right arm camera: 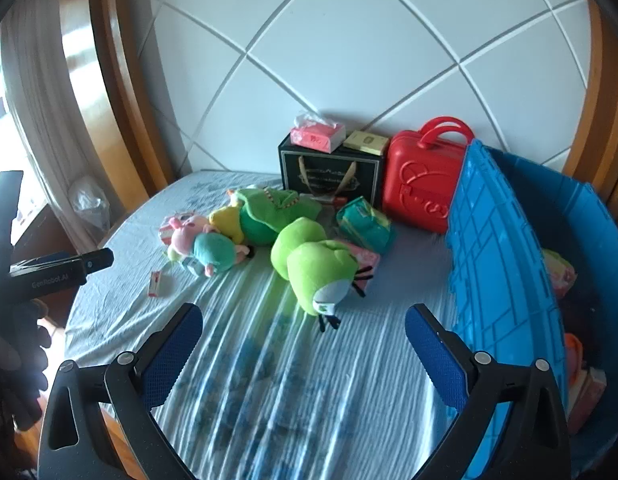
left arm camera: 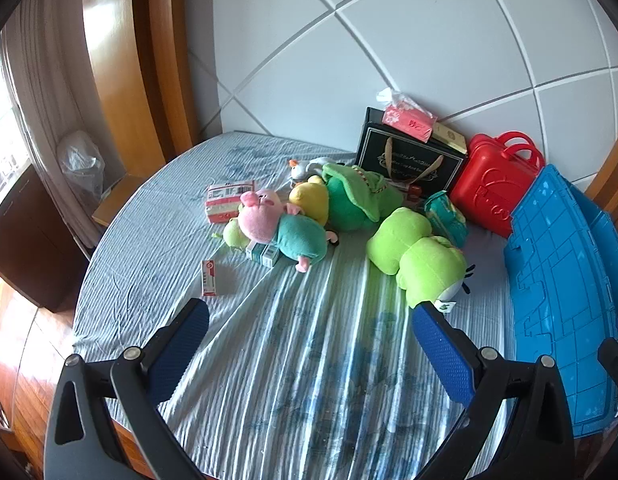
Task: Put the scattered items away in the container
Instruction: 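Grasp the white-red medicine box with the left gripper while the right gripper approaches the green frog plush, then grasp the green frog plush with the right gripper and lift it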
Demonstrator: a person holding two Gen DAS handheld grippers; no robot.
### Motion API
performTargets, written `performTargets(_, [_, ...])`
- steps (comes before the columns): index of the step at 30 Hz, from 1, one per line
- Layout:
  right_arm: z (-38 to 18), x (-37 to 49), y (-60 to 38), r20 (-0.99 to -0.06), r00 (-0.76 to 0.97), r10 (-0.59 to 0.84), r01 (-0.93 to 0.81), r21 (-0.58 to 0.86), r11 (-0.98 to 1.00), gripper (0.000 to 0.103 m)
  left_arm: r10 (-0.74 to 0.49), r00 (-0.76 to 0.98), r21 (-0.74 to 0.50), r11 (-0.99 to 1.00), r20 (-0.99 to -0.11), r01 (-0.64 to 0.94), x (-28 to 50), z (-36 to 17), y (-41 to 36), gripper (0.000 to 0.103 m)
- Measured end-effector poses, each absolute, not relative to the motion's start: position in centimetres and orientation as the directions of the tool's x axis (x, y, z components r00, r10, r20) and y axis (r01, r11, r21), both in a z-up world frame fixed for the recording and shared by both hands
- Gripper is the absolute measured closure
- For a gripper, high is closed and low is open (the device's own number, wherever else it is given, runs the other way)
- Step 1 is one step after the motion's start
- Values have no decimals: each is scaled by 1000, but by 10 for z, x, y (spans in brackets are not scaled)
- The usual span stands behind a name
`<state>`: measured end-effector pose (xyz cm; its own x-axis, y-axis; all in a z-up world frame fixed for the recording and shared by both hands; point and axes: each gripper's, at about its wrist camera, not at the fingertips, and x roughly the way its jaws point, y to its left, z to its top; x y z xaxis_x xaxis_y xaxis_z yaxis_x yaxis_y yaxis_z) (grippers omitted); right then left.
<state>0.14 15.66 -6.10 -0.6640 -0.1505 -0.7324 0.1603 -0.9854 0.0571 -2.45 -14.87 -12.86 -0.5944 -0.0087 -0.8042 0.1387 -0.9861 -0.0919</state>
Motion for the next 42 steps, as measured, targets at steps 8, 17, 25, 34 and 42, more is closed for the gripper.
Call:
performTargets(8, [-98, -25, 105, -772, -612, -173, 212, 51, -976, 0, -39, -554, -59, -986, -831, 157, -47, -206, -205, 0])
performTargets(17, [-139, -47, 68, -821, -547, -165, 215, 53, -975, 0, -119, -547, -26, -968, -828, 250, -95, -306, -274, 25])
performTargets(25, [-181, -63, 63, -868, -483, -119, 174, 38, -984, 0, -138, -514, 35, -978, -847, 204, -150, -380, -295, 48])
performTargets(34, [-205, -96, 63, -890, -447, -90, 144, 28, -989, 0, -109, -492, 34, -987, -864, 159, -168, -426, -303, 77])
performTargets(42, [-241, -154, 62, -869, -495, -4, 196, -107, -975, 0, -69, -515, -1, -991, -855, 134, -163, -423, -309, 77])
